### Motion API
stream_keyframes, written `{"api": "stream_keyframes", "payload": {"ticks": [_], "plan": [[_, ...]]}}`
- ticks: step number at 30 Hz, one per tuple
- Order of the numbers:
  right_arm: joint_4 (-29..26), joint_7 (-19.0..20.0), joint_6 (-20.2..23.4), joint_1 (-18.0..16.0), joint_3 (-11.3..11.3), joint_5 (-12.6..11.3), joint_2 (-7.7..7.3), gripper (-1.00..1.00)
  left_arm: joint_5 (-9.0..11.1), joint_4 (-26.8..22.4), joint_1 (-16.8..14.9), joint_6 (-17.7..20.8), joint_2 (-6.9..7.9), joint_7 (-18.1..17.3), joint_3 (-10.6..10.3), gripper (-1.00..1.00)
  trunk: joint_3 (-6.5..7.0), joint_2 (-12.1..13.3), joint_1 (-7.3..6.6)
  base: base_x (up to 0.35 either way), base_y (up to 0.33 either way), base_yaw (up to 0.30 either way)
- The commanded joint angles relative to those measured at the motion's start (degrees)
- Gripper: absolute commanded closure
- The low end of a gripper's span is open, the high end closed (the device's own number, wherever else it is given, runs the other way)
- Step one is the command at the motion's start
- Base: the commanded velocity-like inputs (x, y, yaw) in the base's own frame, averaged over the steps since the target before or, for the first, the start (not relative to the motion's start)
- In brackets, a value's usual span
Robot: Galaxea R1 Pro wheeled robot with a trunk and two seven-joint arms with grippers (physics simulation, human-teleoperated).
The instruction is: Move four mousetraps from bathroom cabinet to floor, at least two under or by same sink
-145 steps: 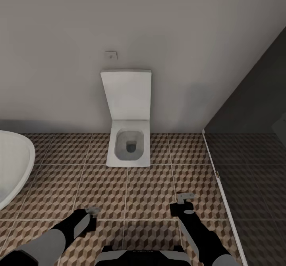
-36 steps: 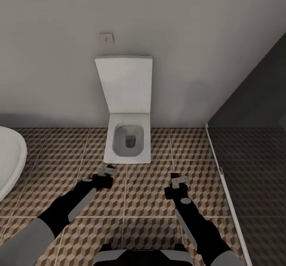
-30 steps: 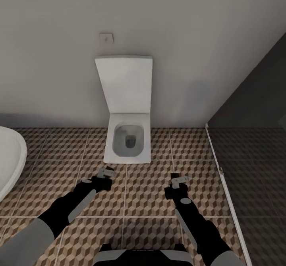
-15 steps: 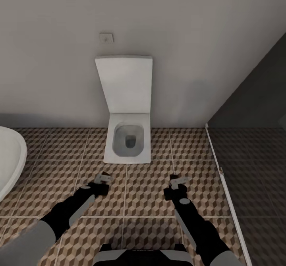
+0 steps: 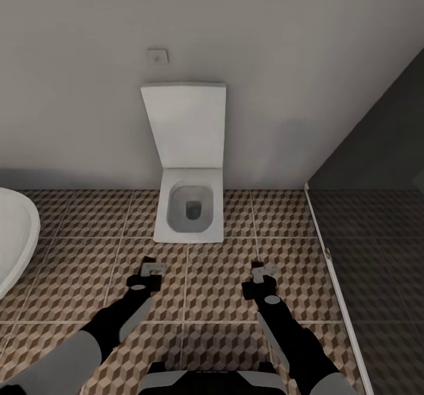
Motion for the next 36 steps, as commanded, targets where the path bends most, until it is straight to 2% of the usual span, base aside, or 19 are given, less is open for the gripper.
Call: {"api": "stream_keyframes", "payload": {"ticks": [1, 5, 8, 10, 12, 15, 17, 21, 29, 36], "plan": [[1.7, -0.8, 0.1, 0.0, 0.2, -0.6, 0.06, 1.00, 0.4, -0.3, -0.1, 0.2, -0.09, 0.9, -0.4, 1.00, -0.04, 0.0, 0.01, 0.000, 0.000, 0.000], [7.7, -3.4, -0.2, -0.3, 0.1, -0.6, 1.07, 1.00, 0.7, -1.2, -0.1, 0.2, -0.27, 1.4, -0.4, 1.00, -0.04, 0.0, 0.01, 0.000, 0.000, 0.000], [11.9, -4.2, -0.8, -1.9, 0.0, -0.7, 1.34, 1.00, 0.7, -2.8, -0.1, 0.2, -0.26, 1.5, -0.4, 1.00, -0.04, 0.0, 0.01, 0.000, 0.000, 0.000], [16.6, -4.5, -2.4, -3.3, 0.0, -0.8, 1.42, 1.00, 0.7, -3.9, -0.1, 0.2, -0.25, 1.6, -0.4, 1.00, -0.04, 0.0, 0.01, 0.000, 0.000, 0.000], [23.6, -4.5, -5.6, -6.5, -0.1, -1.1, 1.46, 1.00, 0.7, -4.7, -0.1, 0.2, -0.25, 1.7, -0.4, 1.00, -0.04, 0.0, 0.01, 0.000, 0.000, 0.000], [30.5, -4.5, -7.3, -10.3, -0.2, -1.8, 1.49, 1.00, 0.7, -5.3, -0.1, 0.3, -0.25, 1.7, -0.4, 1.00, -0.04, 0.0, 0.01, 0.000, 0.000, 0.000], [33.1, -4.4, -8.0, -12.5, -0.3, -2.9, 1.70, 1.00, 0.8, -5.4, -0.1, 0.3, -0.25, 1.7, -0.4, 1.00, -0.04, 0.0, 0.01, 0.000, 0.000, 0.000], [34.5, -4.4, -10.5, -13.9, -0.2, -4.5, 2.15, 1.00, 1.7, -5.3, -0.1, 0.3, -0.20, 1.7, -0.4, 1.00, -0.04, 0.0, 0.01, 0.000, 0.000, 0.000], [34.1, -4.2, -12.7, -14.2, -0.2, -4.9, 2.20, 1.00, 3.5, -5.2, -0.1, 0.5, -0.17, 1.7, -0.4, 1.00, -0.04, 0.0, 0.01, 0.000, 0.000, 0.000], [27.8, -2.9, -12.1, -14.2, -0.2, -4.9, 2.12, 1.00, 3.8, -4.8, -0.1, 0.7, -0.17, 1.7, -0.4, 1.00, -0.04, 0.0, 0.01, 0.000, 0.000, 0.000]]}}
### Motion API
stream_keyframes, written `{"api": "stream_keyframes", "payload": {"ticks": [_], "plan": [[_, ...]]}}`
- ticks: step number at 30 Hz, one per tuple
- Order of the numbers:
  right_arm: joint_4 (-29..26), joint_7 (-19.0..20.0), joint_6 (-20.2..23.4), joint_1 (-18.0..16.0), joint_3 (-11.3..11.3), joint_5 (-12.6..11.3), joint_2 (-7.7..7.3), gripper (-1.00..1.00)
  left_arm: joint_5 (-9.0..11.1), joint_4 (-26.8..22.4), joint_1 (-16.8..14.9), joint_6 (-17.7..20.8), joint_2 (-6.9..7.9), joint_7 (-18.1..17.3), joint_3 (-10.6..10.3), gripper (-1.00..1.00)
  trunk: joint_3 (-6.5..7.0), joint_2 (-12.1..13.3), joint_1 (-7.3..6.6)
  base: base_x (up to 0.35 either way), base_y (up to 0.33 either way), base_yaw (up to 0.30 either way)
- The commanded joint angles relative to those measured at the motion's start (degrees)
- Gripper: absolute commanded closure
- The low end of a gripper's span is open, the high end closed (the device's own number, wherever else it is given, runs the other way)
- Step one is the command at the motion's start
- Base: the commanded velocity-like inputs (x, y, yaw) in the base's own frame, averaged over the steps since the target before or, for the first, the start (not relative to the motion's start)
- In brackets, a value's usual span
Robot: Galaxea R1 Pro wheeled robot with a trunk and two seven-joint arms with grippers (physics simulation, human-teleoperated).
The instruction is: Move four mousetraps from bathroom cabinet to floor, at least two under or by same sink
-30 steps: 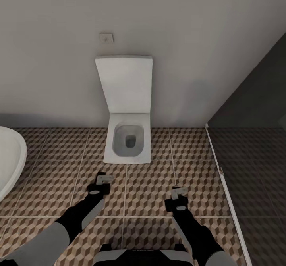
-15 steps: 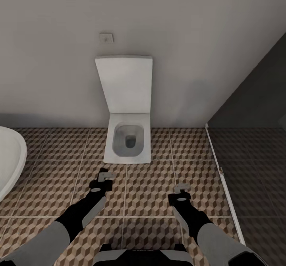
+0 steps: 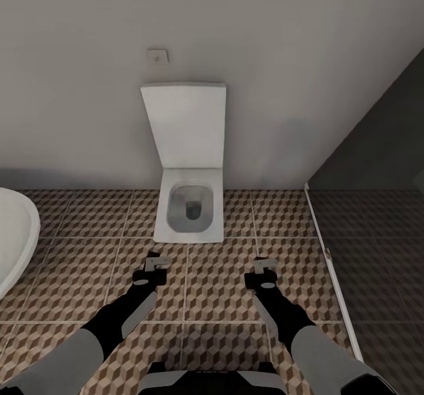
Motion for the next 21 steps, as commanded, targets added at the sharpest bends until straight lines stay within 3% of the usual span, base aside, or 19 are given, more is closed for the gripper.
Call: {"api": "stream_keyframes", "payload": {"ticks": [1, 7, 21], "plan": [[-1.2, -0.3, 0.8, 0.0, 0.5, -0.7, -0.10, 1.00, 0.3, 0.0, -0.1, 0.2, 0.05, 0.4, -0.3, 1.00, -0.04, 0.0, 0.01, 0.000, 0.000, 0.000], [-4.5, -0.2, 4.5, 0.0, 0.6, -0.6, -0.01, 1.00, 0.3, 0.5, -0.1, 0.2, 0.00, 0.3, -0.3, 1.00, -0.04, 0.0, 0.01, 0.000, 0.000, 0.000], [-4.8, -0.2, 4.5, 0.0, 0.9, -0.5, 0.04, 1.00, 1.0, 0.6, -0.1, 0.3, -0.01, 0.3, -0.3, 1.00, -0.04, 0.0, 0.01, 0.000, 0.000, 0.000]]}}
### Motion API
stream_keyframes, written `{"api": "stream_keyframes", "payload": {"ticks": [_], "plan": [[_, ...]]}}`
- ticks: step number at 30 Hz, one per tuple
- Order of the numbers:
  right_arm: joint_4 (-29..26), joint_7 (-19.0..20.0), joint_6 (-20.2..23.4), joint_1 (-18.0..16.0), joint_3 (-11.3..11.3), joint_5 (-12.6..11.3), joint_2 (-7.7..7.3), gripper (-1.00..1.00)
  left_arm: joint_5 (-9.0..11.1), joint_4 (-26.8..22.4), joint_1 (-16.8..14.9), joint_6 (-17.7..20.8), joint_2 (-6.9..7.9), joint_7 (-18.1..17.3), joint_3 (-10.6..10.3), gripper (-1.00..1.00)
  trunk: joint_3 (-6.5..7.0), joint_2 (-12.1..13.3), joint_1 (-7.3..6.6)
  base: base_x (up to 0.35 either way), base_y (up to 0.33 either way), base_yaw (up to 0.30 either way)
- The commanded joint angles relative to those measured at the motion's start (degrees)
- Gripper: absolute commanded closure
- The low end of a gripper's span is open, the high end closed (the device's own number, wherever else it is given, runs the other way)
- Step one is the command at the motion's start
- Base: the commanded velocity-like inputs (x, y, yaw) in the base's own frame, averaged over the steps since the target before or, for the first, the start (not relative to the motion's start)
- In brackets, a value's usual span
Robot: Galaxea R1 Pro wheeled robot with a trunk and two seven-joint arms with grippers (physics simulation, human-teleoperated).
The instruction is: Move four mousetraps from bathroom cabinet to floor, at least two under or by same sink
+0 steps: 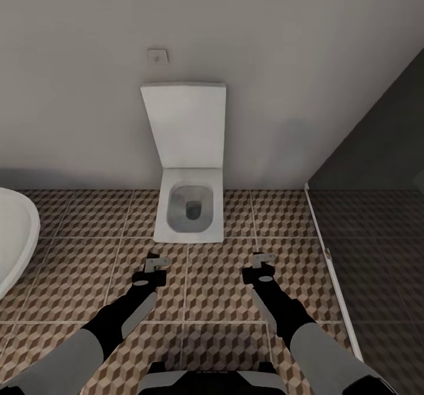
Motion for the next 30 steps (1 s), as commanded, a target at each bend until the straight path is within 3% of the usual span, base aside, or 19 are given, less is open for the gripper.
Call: {"api": "stream_keyframes", "payload": {"ticks": [1, 12, 30], "plan": [[-0.1, -0.4, 0.2, 0.0, 0.4, -0.7, -0.04, 1.00, 0.3, -0.1, -0.1, 0.2, 0.08, 0.4, -0.3, 1.00, -0.22, -0.4, 0.23, 0.000, 0.000, 0.000], [-0.1, -0.4, 0.2, 0.0, 0.4, -0.7, -0.02, 1.00, 0.4, 0.4, -0.1, 0.2, 0.08, 0.4, -0.3, 1.00, -2.29, -4.9, 2.65, 0.000, 0.000, 0.000], [-0.2, -0.4, 0.2, 0.0, 0.4, -0.7, -0.04, 1.00, 0.4, 0.7, -0.1, 0.2, 0.08, 0.4, -0.3, 1.00, -7.05, -12.1, 6.60, 0.000, 0.000, 0.000]]}}
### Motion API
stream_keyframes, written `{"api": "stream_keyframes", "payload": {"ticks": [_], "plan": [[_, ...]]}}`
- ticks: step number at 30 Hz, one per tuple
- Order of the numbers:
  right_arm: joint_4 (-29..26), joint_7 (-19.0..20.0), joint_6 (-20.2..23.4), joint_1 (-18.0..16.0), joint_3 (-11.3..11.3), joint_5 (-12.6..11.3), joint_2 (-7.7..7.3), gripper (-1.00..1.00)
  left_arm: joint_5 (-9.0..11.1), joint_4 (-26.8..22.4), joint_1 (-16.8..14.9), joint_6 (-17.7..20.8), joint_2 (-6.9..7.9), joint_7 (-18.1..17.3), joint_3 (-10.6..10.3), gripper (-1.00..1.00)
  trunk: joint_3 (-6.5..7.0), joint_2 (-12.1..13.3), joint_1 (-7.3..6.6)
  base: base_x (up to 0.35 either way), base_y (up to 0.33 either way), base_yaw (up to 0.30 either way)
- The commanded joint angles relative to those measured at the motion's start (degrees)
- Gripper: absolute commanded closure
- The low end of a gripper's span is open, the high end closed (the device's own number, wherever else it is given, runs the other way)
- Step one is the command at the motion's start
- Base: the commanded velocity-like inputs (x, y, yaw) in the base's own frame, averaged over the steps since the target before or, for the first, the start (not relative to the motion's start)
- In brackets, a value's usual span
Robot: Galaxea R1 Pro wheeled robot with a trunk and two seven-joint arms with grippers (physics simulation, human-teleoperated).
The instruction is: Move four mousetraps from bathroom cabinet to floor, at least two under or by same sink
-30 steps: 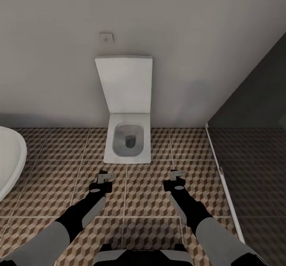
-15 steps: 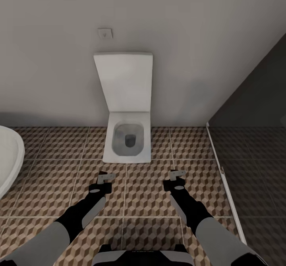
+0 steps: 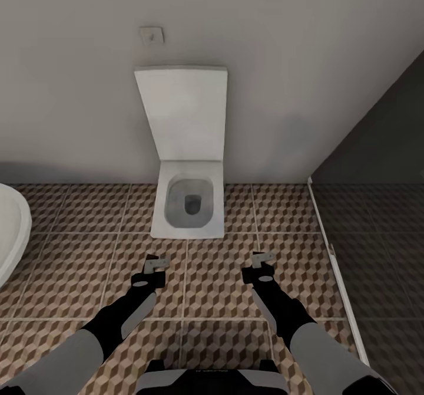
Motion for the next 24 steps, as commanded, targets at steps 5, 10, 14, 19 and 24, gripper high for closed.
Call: {"api": "stream_keyframes", "payload": {"ticks": [5, 10, 14, 19, 24], "plan": [[-1.8, -0.4, 0.3, 0.0, 0.4, -0.7, -0.02, 1.00, 0.3, -0.1, -0.1, 0.2, 0.08, 0.4, -0.3, 1.00, -1.39, -2.1, 1.11, 0.000, 0.000, 0.000], [-2.7, -0.4, 0.4, 0.0, 0.4, -0.7, -0.02, 1.00, 0.3, -0.2, -0.1, 0.2, 0.08, 0.3, -0.3, 1.00, -2.74, -4.1, 2.21, 0.000, 0.000, 0.000], [-2.8, -0.4, 0.4, 0.0, 0.4, -0.7, -0.03, 1.00, 0.3, -0.2, -0.1, 0.2, 0.08, 0.3, -0.3, 1.00, -3.81, -5.7, 3.08, 0.000, 0.000, 0.000], [-2.8, -0.4, 0.4, 0.0, 0.4, -0.7, -0.02, 1.00, 0.3, -0.2, -0.1, 0.2, 0.08, 0.3, -0.3, 1.00, -5.16, -7.7, 4.18, 0.000, 0.000, 0.000], [-2.8, -0.4, 0.4, 0.0, 0.4, -0.7, -0.04, 1.00, 0.3, -0.2, -0.1, 0.2, 0.08, 0.3, -0.3, 1.00, -6.50, -9.7, 5.28, 0.000, 0.000, 0.000]]}}
